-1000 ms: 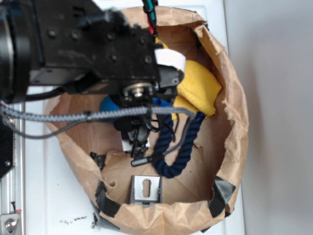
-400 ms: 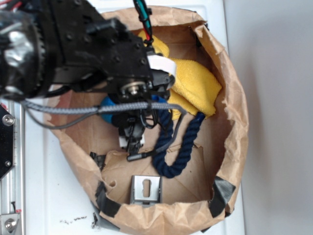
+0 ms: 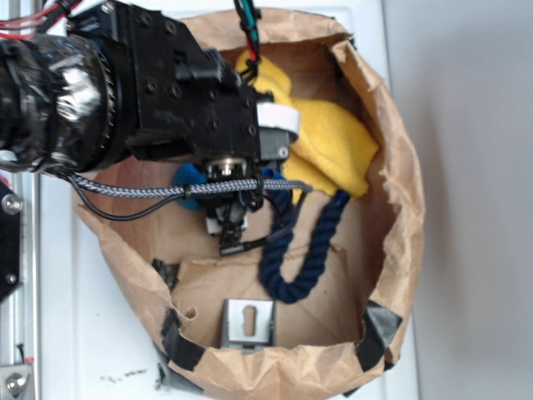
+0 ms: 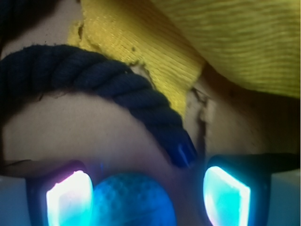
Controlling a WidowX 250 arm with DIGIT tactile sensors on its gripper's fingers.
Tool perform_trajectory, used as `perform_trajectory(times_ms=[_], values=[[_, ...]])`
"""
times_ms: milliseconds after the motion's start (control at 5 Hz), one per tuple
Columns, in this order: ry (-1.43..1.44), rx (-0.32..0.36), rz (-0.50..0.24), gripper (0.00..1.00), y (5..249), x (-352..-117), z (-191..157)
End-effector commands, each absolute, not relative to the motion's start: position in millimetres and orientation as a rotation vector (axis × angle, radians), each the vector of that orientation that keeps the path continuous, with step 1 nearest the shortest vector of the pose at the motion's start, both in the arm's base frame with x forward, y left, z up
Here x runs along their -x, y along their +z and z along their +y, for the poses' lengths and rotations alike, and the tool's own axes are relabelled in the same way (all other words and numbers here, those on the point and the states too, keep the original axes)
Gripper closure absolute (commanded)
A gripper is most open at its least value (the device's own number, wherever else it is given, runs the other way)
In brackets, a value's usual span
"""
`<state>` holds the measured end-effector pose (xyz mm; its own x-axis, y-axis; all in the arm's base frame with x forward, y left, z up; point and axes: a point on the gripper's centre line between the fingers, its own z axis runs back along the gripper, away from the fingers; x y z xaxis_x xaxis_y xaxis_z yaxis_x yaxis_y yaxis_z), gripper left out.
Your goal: Grab the blue ball.
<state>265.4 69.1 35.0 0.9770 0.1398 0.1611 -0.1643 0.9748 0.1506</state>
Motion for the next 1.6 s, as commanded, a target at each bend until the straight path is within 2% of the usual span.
perform_trajectory(times_ms=[0,400,600,1000,1200,1400], values=[[0.04,-0.309,-0.162,0.0,34.3,-260.9,63.5],[-0.004,-0.298,-0.143,0.0,38.0,-266.5,60.9],[-0.024,-0.212,-0.148,0.0,42.4,-270.1,60.7],[-0.027,-0.096,-0.156,0.0,55.7,-268.1,73.1],[-0.078,-0.058,-0.166,0.0,70.9,-245.3,65.5],[-0.086,-0.039,-0.156,0.0,93.9,-195.7,49.8]])
